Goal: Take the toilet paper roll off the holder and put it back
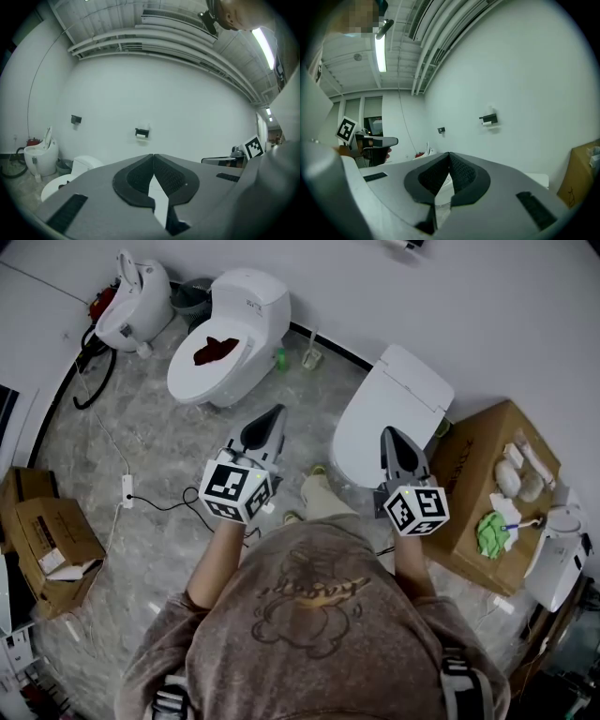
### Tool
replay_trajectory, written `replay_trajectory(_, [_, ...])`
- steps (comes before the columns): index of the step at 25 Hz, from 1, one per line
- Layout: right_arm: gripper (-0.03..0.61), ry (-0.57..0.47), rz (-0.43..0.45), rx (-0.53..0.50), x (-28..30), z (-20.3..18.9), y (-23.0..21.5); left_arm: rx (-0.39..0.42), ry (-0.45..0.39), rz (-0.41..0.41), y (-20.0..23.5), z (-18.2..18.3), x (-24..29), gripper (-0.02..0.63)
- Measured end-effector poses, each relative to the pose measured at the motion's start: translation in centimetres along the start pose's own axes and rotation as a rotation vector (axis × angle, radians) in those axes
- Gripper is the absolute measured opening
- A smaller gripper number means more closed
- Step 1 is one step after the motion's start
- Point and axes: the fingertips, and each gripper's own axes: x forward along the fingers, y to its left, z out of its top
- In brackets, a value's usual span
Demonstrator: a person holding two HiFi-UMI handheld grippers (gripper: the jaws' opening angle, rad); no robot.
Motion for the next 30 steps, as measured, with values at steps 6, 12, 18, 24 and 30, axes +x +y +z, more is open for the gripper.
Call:
replay_trajectory(6, [-0.003, -0.003, 0.003, -0.002, 3.4, -0.2, -0.4, 0.003, -0.005, -0.013, 2.4, 0.0, 2.3, 0.020])
replay_trajectory(12, [-0.003, -0.017, -0.006, 0.009, 7.8, 0.2, -1.9, 0.017, -0.015, -0.025, 5.3, 0.9, 6.1, 0.020])
replay_trajectory(18, [-0.003, -0.037, -0.015, 0.029, 13.3, 1.9, -4.7, 0.022, -0.019, -0.043, 8.4, 2.4, 11.5, 0.020])
replay_trajectory(24, [-0.003, -0.035, -0.013, 0.027, 19.2, 3.8, -7.7, 0.027, -0.024, -0.046, 11.5, 4.5, 17.0, 0.020])
replay_trajectory(30, [-0.003, -0.032, -0.008, 0.027, 24.0, 5.7, -10.5, 0.015, -0.019, -0.049, 14.0, 6.1, 22.3, 0.020])
